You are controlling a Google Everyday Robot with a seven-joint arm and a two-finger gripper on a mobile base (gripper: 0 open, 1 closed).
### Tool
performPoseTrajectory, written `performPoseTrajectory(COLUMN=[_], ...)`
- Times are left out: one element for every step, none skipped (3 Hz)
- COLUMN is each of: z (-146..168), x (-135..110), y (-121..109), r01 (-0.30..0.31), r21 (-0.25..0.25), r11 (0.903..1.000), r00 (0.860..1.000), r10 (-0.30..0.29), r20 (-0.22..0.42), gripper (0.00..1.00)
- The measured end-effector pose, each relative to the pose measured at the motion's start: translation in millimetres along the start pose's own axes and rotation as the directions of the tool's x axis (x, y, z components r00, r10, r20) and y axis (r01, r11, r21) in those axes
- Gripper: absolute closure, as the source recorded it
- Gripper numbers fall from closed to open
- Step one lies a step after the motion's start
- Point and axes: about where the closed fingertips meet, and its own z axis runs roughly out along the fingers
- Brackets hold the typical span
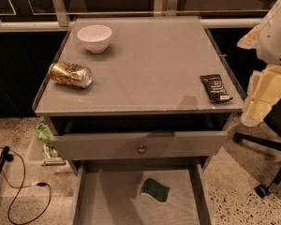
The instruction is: Pick sponge from middle drawer and place on counter
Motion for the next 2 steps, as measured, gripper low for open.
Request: performPoseTrajectory(z=[0, 28], x=[0, 6], y=[0, 15], r01=[0.000, 0.006], r21=[0.003, -0.031], r11=[1.0000, 0.9995], r00=[1.000, 1.000], r10=[0.000, -0.006], r20=[0.001, 0.001], gripper=[0.00, 0.00])
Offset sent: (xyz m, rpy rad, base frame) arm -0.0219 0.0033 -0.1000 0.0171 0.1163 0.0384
